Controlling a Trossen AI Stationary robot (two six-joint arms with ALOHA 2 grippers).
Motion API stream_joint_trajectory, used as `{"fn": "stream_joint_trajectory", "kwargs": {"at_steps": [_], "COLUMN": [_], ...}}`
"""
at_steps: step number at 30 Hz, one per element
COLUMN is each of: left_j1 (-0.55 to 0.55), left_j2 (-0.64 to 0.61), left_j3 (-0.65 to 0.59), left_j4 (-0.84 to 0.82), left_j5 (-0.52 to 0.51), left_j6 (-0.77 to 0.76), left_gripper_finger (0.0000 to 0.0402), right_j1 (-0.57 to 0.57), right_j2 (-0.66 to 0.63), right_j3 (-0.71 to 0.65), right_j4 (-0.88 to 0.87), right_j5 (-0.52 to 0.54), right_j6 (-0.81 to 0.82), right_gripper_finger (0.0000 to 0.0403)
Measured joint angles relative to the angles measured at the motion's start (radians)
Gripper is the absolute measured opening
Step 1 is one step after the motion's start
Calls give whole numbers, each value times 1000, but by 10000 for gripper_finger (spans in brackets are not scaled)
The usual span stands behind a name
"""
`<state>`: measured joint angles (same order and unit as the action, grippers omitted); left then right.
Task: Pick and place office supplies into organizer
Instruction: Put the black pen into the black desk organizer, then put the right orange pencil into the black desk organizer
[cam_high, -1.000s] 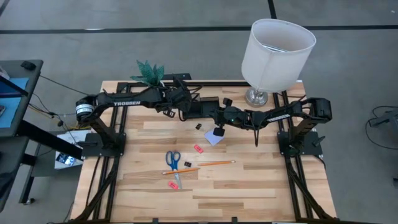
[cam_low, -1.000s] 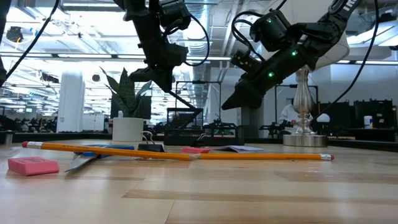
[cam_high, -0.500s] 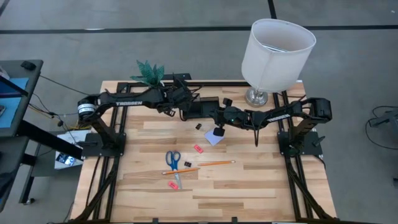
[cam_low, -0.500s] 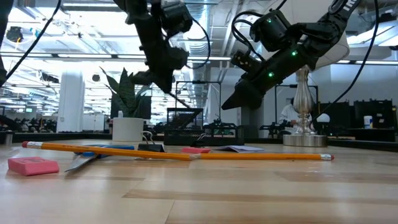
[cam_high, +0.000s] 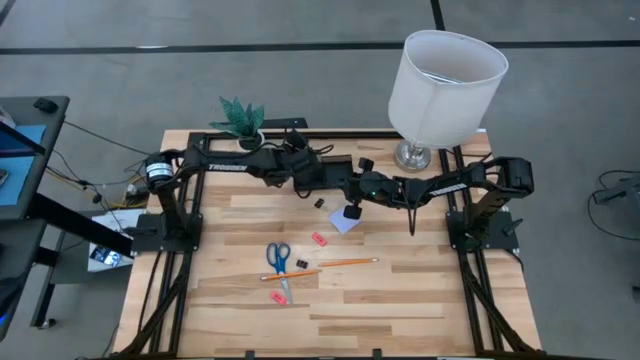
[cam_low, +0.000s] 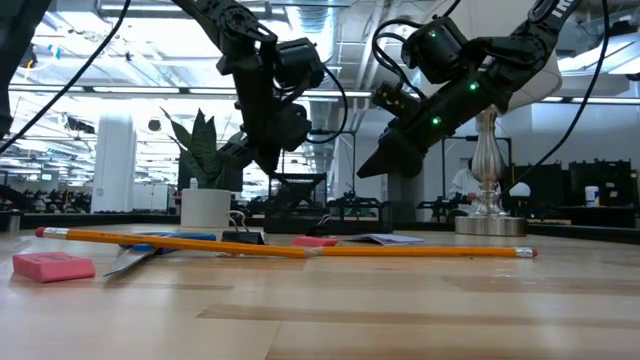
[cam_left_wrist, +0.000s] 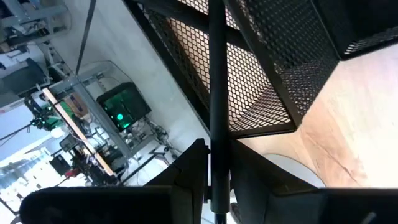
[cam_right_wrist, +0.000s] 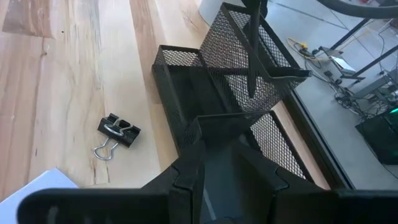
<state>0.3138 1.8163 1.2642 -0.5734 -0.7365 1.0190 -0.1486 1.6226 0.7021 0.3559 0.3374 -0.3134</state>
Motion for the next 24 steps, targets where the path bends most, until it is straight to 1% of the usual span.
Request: {"fn": "stream_joint_trajectory", "kwargs": {"at_steps": [8, 11, 17, 21, 24], "left_j1": [0, 0, -7, -15, -21], "left_j2": [-2, -3, -2, -2, -2], "left_j3": [-1, -1, -2, -2, -2], "left_j4": [9, 9, 9, 11, 12], "left_j5": [13, 18, 24, -8, -47], "left_j6": [13, 12, 10, 9, 7], "left_gripper_finger": [62, 79, 125, 150, 161], "right_j1": [0, 0, 0, 0, 0], "right_j2": [0, 0, 0, 0, 0], "right_j3": [0, 0, 0, 0, 0], "right_j4": [-4, -4, -4, -4, -4], "right_j5": [0, 0, 0, 0, 0], "right_j6": [0, 0, 0, 0, 0], "right_gripper_finger": [75, 75, 75, 75, 75]}}
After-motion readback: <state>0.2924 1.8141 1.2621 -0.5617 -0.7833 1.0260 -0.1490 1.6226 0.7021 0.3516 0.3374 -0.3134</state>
